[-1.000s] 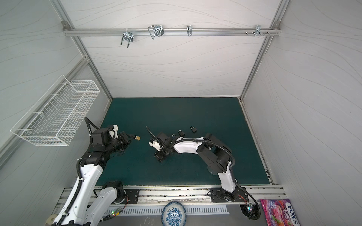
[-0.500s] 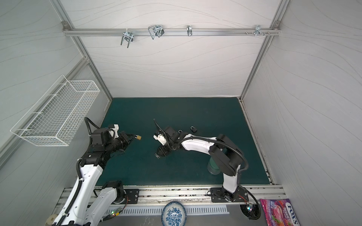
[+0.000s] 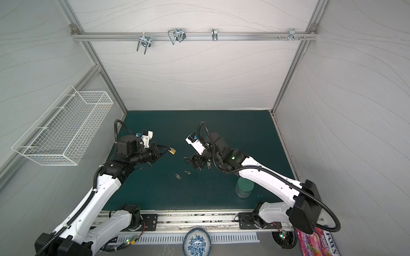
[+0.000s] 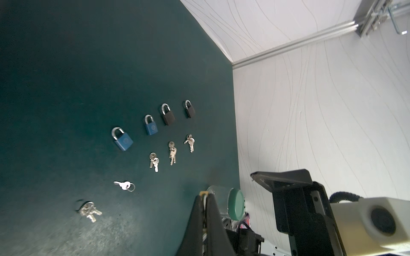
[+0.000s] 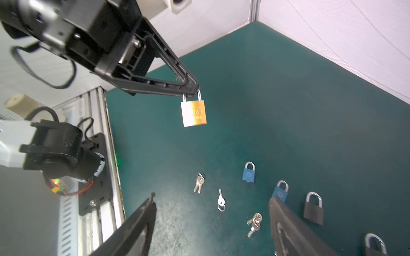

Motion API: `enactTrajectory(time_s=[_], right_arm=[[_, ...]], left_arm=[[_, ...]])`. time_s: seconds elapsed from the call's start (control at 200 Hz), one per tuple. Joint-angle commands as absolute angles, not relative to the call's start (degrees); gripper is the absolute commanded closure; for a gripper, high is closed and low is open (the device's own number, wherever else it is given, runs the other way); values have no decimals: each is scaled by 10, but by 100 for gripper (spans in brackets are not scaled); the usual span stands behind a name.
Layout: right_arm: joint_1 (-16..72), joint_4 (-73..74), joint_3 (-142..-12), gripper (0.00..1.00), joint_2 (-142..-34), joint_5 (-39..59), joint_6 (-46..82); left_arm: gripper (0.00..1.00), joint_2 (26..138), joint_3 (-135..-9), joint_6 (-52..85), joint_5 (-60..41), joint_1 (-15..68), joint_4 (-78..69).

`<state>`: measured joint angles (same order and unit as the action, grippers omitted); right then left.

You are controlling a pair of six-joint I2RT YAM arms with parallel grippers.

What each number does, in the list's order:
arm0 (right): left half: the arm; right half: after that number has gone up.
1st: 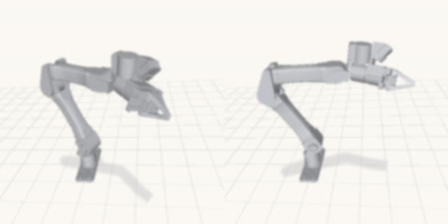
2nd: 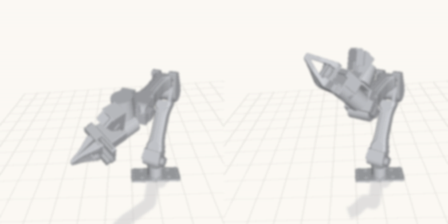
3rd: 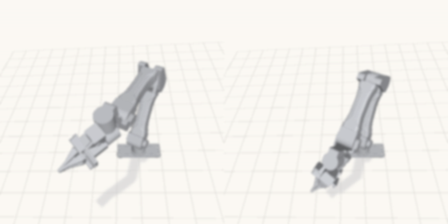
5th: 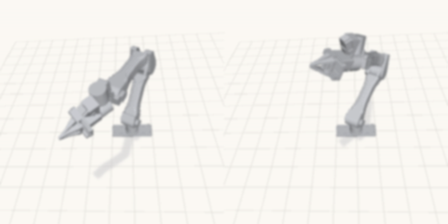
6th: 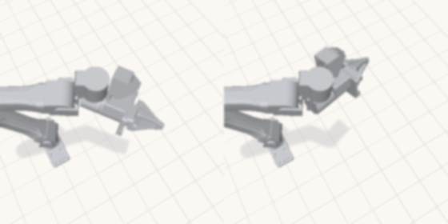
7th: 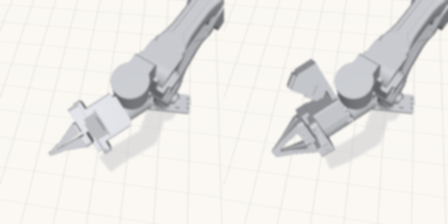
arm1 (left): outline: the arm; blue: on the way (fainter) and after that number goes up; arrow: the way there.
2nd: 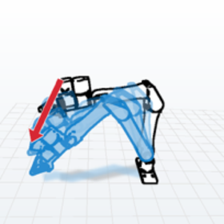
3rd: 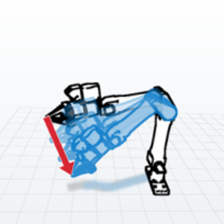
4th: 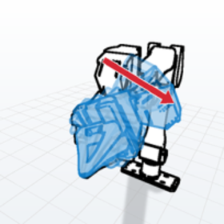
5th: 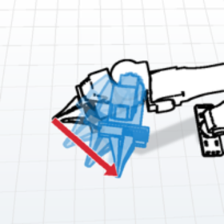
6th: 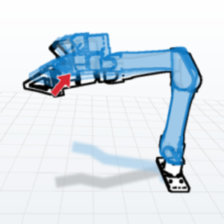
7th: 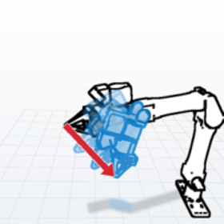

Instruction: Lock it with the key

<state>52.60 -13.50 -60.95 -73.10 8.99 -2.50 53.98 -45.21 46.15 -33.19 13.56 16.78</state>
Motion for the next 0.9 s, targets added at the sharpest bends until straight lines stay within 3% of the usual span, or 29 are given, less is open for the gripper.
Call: enactTrajectory(time_s=[0.0,0.56,0.895], right_arm=[[531,-187,-624,19,-723,66,-60],[541,-151,-649,31,-783,98,-19],[541,-133,-649,46,-796,94,-4]], left_arm=[[100,557,-480,475,-288,180,120],[100,605,-509,482,-263,269,90],[100,590,-494,484,-257,282,94]])
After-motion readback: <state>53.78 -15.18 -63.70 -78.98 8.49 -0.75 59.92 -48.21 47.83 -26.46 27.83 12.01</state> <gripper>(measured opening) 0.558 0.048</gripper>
